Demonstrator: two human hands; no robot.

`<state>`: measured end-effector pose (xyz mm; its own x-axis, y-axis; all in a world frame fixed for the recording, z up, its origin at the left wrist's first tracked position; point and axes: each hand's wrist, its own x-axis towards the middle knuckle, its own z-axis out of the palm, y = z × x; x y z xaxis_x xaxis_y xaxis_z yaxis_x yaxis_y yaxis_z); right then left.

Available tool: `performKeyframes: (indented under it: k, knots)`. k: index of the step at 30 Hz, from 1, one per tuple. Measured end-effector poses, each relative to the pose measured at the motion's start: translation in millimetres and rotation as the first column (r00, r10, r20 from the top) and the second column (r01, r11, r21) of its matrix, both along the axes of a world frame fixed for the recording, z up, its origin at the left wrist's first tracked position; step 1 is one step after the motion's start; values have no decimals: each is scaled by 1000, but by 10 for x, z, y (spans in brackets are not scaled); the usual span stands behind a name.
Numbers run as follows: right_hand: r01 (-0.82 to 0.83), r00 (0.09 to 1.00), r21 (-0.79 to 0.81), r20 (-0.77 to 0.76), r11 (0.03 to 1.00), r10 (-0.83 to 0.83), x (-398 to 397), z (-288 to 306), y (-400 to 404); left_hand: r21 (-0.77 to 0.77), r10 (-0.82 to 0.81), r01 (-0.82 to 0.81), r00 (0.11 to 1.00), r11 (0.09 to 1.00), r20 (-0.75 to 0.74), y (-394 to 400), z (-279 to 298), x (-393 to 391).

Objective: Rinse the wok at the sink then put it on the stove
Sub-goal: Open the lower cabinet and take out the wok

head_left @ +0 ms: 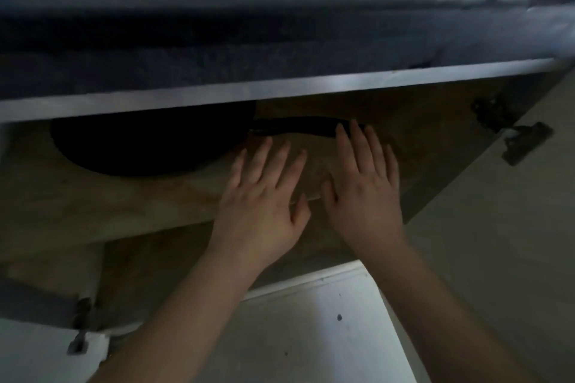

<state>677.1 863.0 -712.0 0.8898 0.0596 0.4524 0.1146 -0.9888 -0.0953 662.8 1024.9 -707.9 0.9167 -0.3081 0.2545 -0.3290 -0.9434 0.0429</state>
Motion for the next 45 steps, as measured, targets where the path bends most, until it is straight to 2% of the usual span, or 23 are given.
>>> performKeyframes:
  k: [3,8,16,21,24,25,26,27,28,29,30,31,33,36,38,42,45]
  knots:
    - [-11,999,-44,49,999,13,166,-87,-43,-22,20,-20,999,1000,30,-23,-173,77]
    - [-41,988,-28,149,999,45,418,-124,-15,-19,49,-48,998,999,39,-45,-346,85]
    - [-33,978,-15,205,999,35,478,-103,61,-90,100,-97,994,991,34,-1,-376,98]
    - [-15,992,-64,123,998,23,279,70,164,-154,136,-137,991,979,-18,44,-412,11]
    - [-45,999,-97,17,994,47,144,223,239,-324,158,-167,986,931,-55,124,-383,-73]
    - [-48,997,-97,-69,994,42,126,297,259,-445,162,-205,978,872,-133,162,-386,-42]
    - [-50,983,-82,-182,995,34,119,373,277,-587,155,-275,957,762,-247,189,-365,-6]
    - [-55,954,-49,-298,997,38,113,448,300,-719,127,-380,916,582,-381,216,-342,44]
    - [-65,918,3,-393,998,61,114,495,323,-800,62,-485,865,354,-497,236,-313,87]
    - [-77,884,74,-456,994,102,111,516,347,-814,-44,-563,818,143,-574,257,-300,119]
    - [-82,853,171,-498,982,158,106,514,373,-796,-178,-604,787,-31,-590,265,-280,134]
    - [-75,821,294,-524,953,226,92,495,401,-757,-305,-631,763,-167,-569,274,-264,143]
    - [-5,755,543,-549,839,360,48,426,452,-652,-463,-677,724,-341,-511,310,-233,159]
    - [87,728,737,-506,670,463,-29,303,491,-563,-509,-668,740,-486,-440,343,-206,177]
    - [92,744,768,-476,634,469,-102,206,508,-526,-500,-646,762,-553,-411,352,-229,188]
    - [94,727,773,-484,627,487,-353,10,569,-495,-517,-662,749,-563,-413,360,-317,196]
    - [150,694,807,-497,571,521,-532,-72,644,-434,-541,-674,738,-597,-402,352,-352,172]
